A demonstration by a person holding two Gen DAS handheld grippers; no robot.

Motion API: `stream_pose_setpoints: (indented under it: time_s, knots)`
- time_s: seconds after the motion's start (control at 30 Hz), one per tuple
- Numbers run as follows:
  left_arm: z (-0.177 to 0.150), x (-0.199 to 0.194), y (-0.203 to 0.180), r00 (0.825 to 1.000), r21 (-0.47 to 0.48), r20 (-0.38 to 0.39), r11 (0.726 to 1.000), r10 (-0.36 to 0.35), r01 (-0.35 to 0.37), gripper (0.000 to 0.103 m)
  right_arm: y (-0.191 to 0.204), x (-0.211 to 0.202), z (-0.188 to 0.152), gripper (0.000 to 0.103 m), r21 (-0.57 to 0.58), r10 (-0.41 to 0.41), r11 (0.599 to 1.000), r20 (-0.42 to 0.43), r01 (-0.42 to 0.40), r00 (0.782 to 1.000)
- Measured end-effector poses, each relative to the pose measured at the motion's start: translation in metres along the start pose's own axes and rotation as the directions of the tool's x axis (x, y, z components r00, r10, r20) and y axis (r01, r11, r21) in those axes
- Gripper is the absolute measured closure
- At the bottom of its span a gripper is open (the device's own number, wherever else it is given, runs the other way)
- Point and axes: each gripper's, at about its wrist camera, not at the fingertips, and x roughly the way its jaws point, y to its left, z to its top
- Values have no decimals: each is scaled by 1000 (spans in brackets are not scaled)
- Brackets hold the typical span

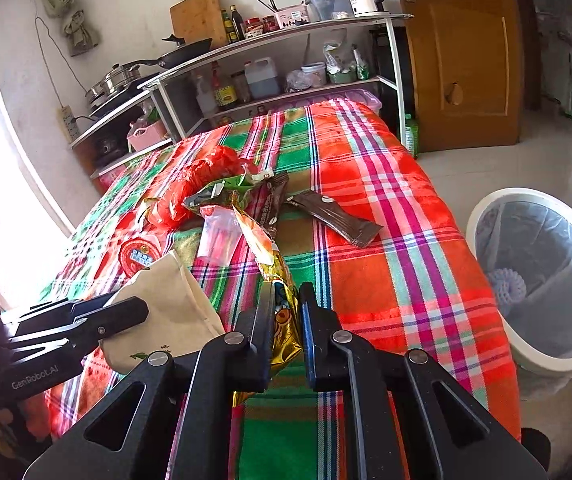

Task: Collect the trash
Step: 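Carry the paper bag and gold wrapper over the bin and open both grippers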

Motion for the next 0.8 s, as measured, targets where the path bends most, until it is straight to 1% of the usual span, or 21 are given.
stream_pose_setpoints:
  time_s: [0.1,0.17,0.2,0.27,0.33,0.37,0.4,0.47,0.53,0.57,0.6,0.63,0.73,0.8]
  knots:
    - [0,4,-6,1000,22,-11,1000,-1,2,77,-4,-5,1,91,11,-8,1000,11,8,1000]
    - [-2,11,-8,999,33,-51,999,5,-4,77,-6,-7,0,91,15,-11,1000,17,11,1000]
    - [-4,14,-8,997,33,-71,999,-5,8,77,-6,-8,0,91,18,-10,1000,18,9,1000]
    - [-5,15,-7,998,24,-71,1000,-1,3,75,-7,-9,0,91,18,-11,1000,20,10,1000]
    - [-4,17,-7,997,19,-73,1000,12,-11,69,-9,-9,-1,91,23,-12,1000,20,11,1000]
    - [-4,20,-6,997,17,-78,1000,26,-25,60,-9,-9,-1,90,25,-11,1000,20,10,1000]
    - [-4,21,-5,996,16,-81,999,30,-29,55,-9,-9,-1,91,25,-11,1000,20,11,1000]
    - [-4,24,-3,996,1,-88,1000,23,-23,54,-9,-8,0,91,25,-10,1000,22,9,1000]
    - [-4,24,-3,996,6,-89,1000,22,-21,54,-11,-9,0,91,27,-12,1000,24,11,1000]
    - [-5,24,-5,996,20,-89,999,27,-25,56,-11,-9,0,91,29,-13,1000,24,13,1000]
    - [-4,23,-8,996,35,-84,999,20,-17,71,-12,-9,0,91,30,-14,999,25,13,1000]
    - [-4,23,-10,996,39,-84,999,6,-3,78,-12,-9,0,91,30,-14,999,25,14,1000]
    - [-5,20,-17,997,64,-69,998,33,-29,80,-14,-10,-1,91,33,-18,999,26,17,1000]
    - [-4,18,-18,998,66,-64,998,23,-19,80,-16,-11,-1,91,37,-21,999,30,20,999]
